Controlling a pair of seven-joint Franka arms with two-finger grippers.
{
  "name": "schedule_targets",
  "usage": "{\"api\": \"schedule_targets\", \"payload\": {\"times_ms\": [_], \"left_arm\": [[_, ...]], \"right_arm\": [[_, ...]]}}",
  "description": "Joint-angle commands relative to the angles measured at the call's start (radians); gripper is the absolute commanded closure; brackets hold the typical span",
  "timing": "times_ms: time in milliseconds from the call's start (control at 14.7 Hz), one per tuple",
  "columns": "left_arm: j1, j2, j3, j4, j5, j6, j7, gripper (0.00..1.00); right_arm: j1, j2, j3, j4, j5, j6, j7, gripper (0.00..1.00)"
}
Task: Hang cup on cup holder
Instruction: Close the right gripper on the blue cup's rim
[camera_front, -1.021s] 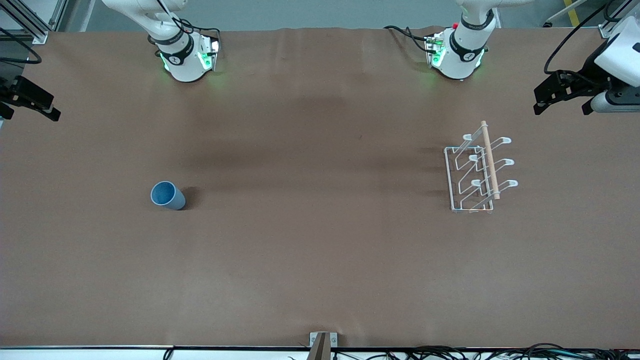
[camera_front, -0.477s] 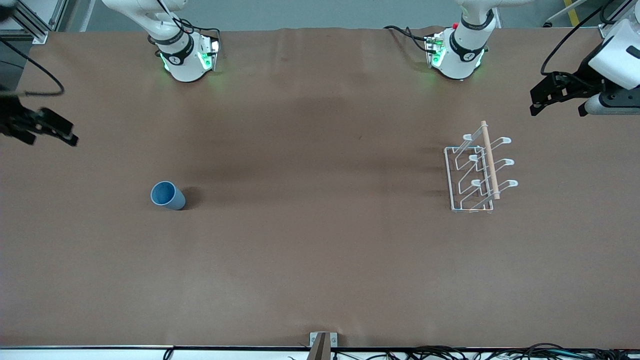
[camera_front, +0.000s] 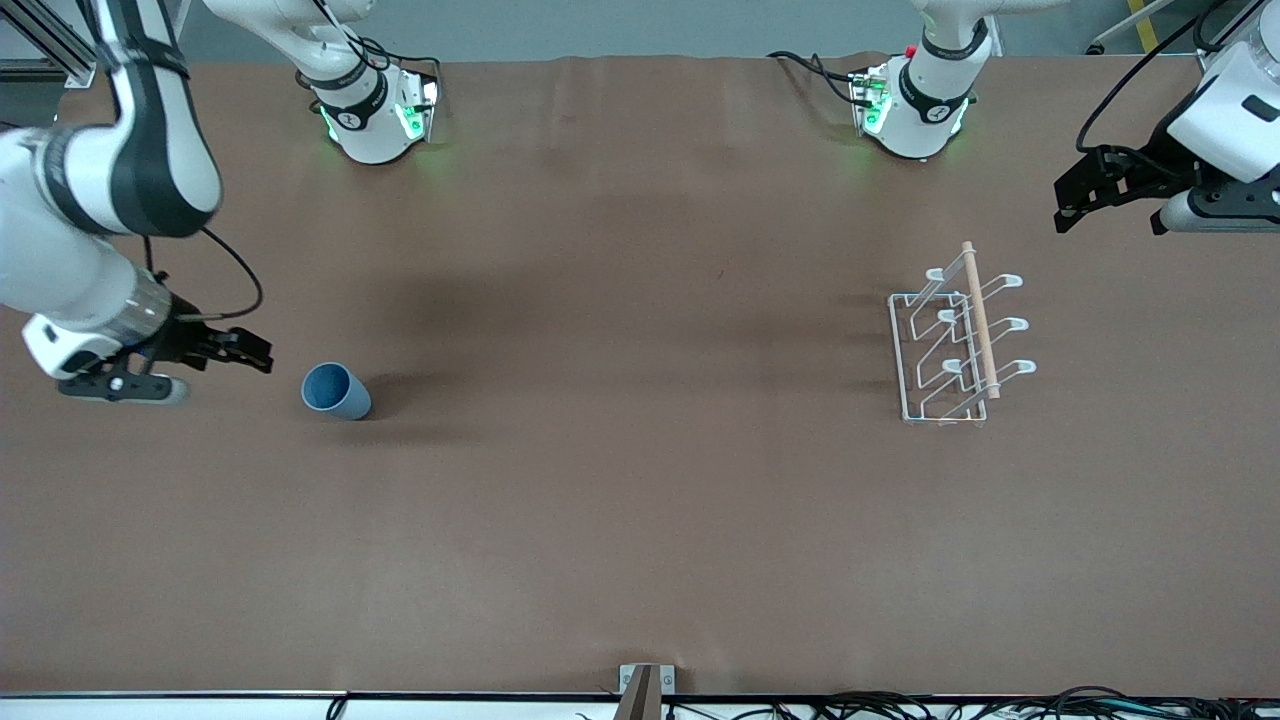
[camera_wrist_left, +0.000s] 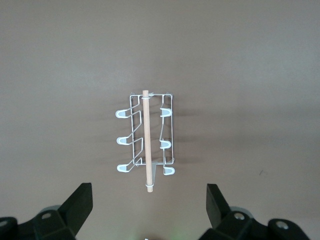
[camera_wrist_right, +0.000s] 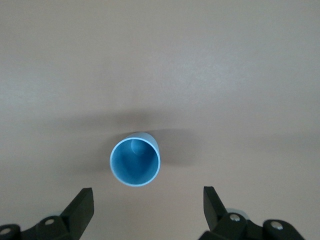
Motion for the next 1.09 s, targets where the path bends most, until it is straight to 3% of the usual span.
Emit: {"api": "schedule_targets", "payload": {"times_ms": [0,272,545,613,681,817,885,1021], "left_arm": [[-0.002,0.016,-0.013,0.027,-0.009,-0.016,0.010,0.00],[0.006,0.015,-0.032,0.026,-0.009,-0.013,0.009,0.00],[0.008,0.013,-0.032,0.026,-0.009,-0.013,0.010,0.00],[0.008,0.012,-0.032,0.027,-0.009,-0.013,0.010,0.00],[0.009,0.012,-0.032,0.026,-0.009,-0.016,0.010,0.00],[0.011,0.010,-0.032,0.026,-0.009,-0.019,0.010,0.00],[0.011,0.013,-0.032,0.027,-0.006,-0.014,0.010,0.00],[-0.001,0.016,-0.032,0.035,-0.004,-0.010,0.007,0.00]], "right_arm": [[0.006,0.058,-0.003,-0.038,0.010,0.078,-0.007,0.04],[-0.004,0.155,-0.002,-0.062,0.010,0.147,-0.007,0.09],[-0.002,0.190,-0.002,-0.148,0.010,0.323,-0.007,0.17],[0.000,0.201,-0.002,-0.150,0.010,0.331,-0.007,0.25],[-0.002,0.207,-0.002,-0.150,0.010,0.333,-0.009,0.40],[0.000,0.209,-0.002,-0.151,0.010,0.330,-0.012,0.78],[0.000,0.209,-0.002,-0.151,0.010,0.327,-0.012,0.88],[0.003,0.207,0.000,-0.151,0.010,0.320,-0.013,0.95]]}}
